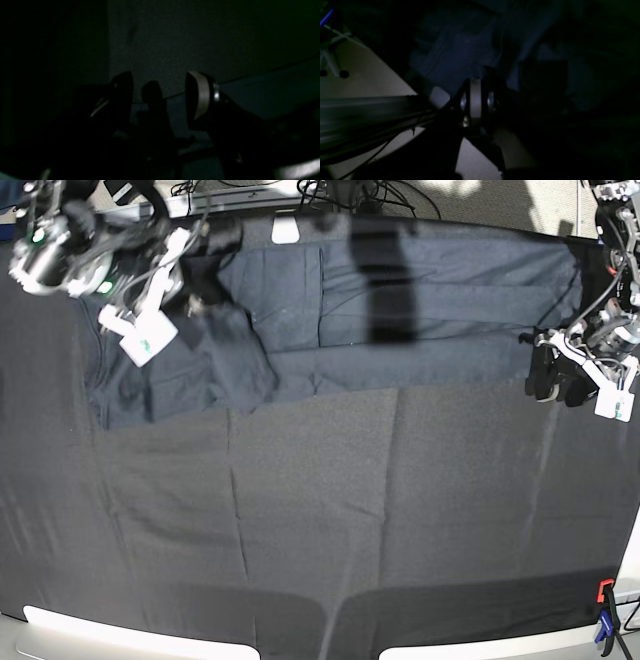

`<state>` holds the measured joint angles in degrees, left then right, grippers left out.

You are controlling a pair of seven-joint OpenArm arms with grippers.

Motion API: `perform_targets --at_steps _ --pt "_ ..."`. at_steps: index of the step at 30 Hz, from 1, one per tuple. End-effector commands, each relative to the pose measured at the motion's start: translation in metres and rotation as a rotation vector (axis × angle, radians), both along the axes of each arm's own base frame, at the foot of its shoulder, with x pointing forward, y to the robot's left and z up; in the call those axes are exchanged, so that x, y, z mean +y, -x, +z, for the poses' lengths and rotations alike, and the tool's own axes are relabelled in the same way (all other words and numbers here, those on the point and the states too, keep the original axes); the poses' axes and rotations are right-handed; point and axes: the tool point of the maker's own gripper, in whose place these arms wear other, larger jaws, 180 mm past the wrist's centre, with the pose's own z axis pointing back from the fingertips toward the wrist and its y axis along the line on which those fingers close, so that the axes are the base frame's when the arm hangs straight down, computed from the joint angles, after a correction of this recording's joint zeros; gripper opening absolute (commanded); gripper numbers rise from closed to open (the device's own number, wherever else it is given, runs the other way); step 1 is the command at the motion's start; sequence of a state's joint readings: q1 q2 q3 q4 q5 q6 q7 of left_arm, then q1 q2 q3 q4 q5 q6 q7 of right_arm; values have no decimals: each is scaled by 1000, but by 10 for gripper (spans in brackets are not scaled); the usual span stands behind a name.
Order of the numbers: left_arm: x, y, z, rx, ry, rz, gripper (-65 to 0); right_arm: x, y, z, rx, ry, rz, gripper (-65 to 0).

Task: Layout the t-shirt on the table in an organized manner, then fold the t-shirt properly
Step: 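Press and tuck the folded hem end with the right gripper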

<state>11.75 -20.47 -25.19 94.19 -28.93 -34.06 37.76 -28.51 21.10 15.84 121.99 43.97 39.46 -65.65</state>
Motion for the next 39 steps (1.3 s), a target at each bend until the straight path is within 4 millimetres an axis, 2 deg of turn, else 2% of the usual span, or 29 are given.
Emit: perform_targets --at_steps 1,7,13,19,24,29,31,36,39 --pt "3 -7 16 -54 -2 -1 -339 0 -1 6 -25 1 14 -650" --pt "3 -7 16 -54 -2 -1 -339 -12 14 -9 23 83 6 -650" --pt "3 -7 16 -54 -2 -1 -339 -18 16 -12 29 117 2 -650" --pt "4 -7 14 -49 -16 -1 -339 -18 16 -12 31 118 5 -486" --pt "8 -6 11 -36 -50 0 -339 -17 17 -7 31 90 32 -483" --pt "7 -7 12 -44 -48 0 -339 7 -2 26 -67 -112 51 -483" --pt "7 -7 12 -43 -48 0 -339 12 -11 34 -98 -142 53 -483" --pt "7 -7 12 -43 -48 0 -339 9 -39 48 -195 -116 49 -483" --pt "7 -7 12 -42 -48 0 -339 -1 -49 46 -225 -41 36 -483"
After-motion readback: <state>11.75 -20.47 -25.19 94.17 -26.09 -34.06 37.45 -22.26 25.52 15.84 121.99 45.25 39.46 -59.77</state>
